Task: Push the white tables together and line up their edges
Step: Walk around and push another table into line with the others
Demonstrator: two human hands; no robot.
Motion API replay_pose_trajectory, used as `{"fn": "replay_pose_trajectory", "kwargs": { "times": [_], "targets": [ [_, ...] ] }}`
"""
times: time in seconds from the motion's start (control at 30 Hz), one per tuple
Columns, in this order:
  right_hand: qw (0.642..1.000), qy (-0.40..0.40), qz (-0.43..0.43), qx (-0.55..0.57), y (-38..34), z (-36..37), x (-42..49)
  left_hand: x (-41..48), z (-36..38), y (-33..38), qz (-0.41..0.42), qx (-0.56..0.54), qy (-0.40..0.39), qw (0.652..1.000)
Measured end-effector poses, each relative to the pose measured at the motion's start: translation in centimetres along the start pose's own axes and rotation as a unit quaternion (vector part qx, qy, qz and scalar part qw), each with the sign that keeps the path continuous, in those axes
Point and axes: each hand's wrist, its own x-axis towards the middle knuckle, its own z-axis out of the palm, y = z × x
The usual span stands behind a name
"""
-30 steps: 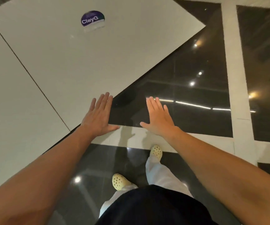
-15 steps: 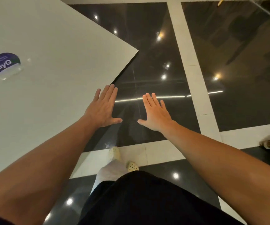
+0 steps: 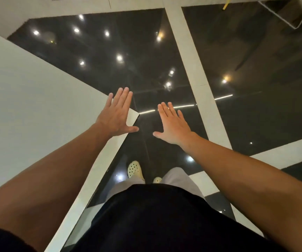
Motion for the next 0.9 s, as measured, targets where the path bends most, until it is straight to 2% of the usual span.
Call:
{"fn": "replay_pose_trajectory", "kwargs": {
  "times": [0.27,0.5,0.6,0.77,0.9],
  "targets": [
    [0.999,-0.024,-0.04,-0.026,3.5,-6.9,13.2,11.7,-2.1,-5.2,-0.045,-0.028,0.002,0.999],
    [0.984,-0.052,-0.141,-0.092,7.4,-13.4,29.6,23.3,-2.9,-10.0,-0.186,-0.072,0.005,0.98],
    [0.97,-0.062,-0.2,-0.127,7.9,-17.0,36.5,27.1,-4.1,-11.8,-0.258,-0.108,0.011,0.96],
    [0.95,-0.077,-0.263,-0.153,4.4,-21.6,46.0,30.2,-6.1,-17.0,-0.368,-0.138,0.019,0.919],
    [0.927,-0.075,-0.323,-0.174,-0.8,-23.7,52.1,31.1,-7.0,-22.8,-0.417,-0.125,0.025,0.9]
  ]
}}
